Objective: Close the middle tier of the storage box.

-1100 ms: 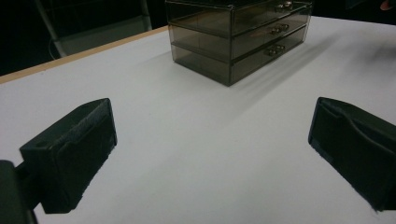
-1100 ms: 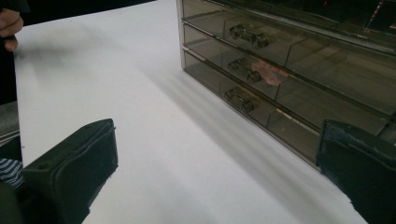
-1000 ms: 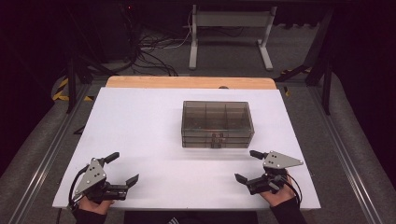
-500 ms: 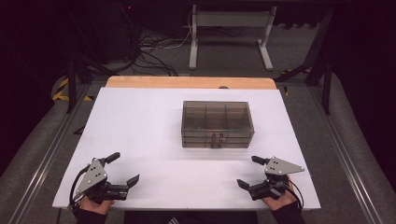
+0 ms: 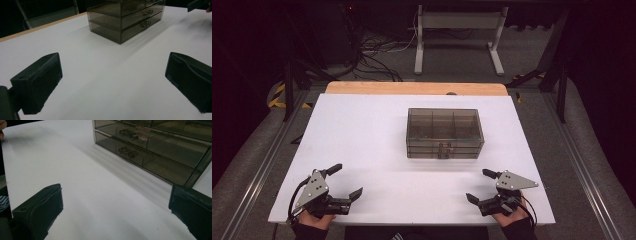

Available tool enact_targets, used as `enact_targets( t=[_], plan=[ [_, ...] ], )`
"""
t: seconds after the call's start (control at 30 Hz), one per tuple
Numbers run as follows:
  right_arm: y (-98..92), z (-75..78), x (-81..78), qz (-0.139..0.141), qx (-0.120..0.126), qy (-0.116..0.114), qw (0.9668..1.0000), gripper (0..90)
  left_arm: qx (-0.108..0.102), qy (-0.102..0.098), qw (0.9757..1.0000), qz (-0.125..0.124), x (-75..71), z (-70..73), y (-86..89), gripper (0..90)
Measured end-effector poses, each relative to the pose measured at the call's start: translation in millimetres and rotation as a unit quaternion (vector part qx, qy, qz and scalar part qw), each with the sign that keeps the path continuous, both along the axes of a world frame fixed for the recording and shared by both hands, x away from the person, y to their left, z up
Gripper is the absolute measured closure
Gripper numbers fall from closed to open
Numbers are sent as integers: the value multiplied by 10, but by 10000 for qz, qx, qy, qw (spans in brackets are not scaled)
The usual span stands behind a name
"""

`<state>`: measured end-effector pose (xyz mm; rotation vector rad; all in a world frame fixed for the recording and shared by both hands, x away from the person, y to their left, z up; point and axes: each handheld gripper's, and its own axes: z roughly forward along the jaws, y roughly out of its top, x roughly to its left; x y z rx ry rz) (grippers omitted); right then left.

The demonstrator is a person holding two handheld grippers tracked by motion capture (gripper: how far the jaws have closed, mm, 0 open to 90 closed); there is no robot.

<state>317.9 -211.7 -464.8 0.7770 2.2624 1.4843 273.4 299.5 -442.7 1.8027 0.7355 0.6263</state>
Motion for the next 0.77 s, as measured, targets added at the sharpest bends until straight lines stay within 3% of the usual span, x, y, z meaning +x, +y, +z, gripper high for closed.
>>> enact_targets(
  t=[0.77],
  plan=[
    [1, 5, -1, 2, 9, -38, 10000, 0, -41, -22, 10000, -21, 7, -17, -4, 10]
  ],
)
